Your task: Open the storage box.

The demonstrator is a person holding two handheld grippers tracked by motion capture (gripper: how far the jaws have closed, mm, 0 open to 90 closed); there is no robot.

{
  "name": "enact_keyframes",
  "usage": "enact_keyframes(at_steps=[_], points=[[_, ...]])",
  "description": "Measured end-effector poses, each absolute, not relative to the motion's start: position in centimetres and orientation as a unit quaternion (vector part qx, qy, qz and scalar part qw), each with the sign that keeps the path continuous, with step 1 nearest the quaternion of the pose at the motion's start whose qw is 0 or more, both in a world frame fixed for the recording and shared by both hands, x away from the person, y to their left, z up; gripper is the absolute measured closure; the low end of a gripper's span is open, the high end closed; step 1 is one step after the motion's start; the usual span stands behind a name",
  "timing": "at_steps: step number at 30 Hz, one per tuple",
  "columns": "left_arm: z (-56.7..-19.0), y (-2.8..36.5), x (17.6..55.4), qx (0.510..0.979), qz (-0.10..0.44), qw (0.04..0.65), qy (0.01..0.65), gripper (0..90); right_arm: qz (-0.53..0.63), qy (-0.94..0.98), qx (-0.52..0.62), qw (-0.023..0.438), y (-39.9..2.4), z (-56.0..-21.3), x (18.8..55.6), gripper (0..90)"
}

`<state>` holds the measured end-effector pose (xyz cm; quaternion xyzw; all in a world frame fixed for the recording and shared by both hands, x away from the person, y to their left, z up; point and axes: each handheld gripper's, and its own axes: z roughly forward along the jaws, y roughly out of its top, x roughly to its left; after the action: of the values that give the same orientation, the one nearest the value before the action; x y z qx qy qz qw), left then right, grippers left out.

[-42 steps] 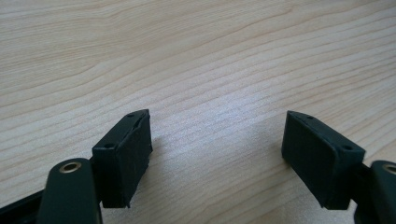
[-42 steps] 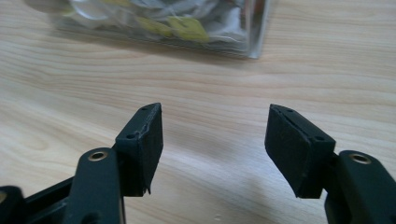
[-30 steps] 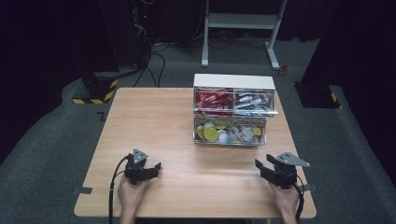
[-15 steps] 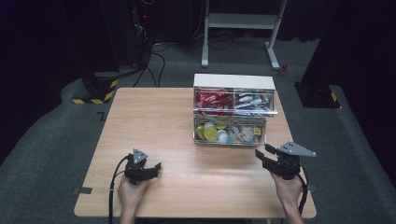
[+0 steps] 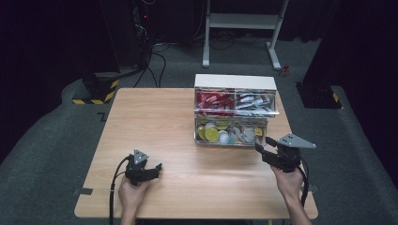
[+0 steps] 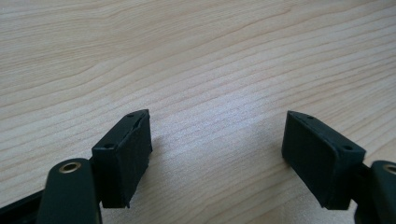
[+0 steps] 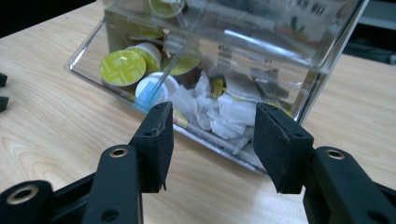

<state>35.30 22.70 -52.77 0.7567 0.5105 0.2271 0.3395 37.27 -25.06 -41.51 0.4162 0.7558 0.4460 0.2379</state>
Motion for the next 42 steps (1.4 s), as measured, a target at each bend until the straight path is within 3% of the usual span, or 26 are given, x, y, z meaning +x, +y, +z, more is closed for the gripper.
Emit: enact_keyframes(at_steps=[10, 42], points=[[-52.8, 22.7, 35.3, 0.757, 0.227, 0.340, 0.510, 24.7, 0.438, 0.745, 0.415, 0.283, -24.5, -39.6, 37.6, 45.8], [-52.8, 22.7, 35.3, 0.757, 0.226, 0.340, 0.510, 24.7, 0.425, 0.734, 0.429, 0.312, -25.0, -36.2, 40.0, 35.4]])
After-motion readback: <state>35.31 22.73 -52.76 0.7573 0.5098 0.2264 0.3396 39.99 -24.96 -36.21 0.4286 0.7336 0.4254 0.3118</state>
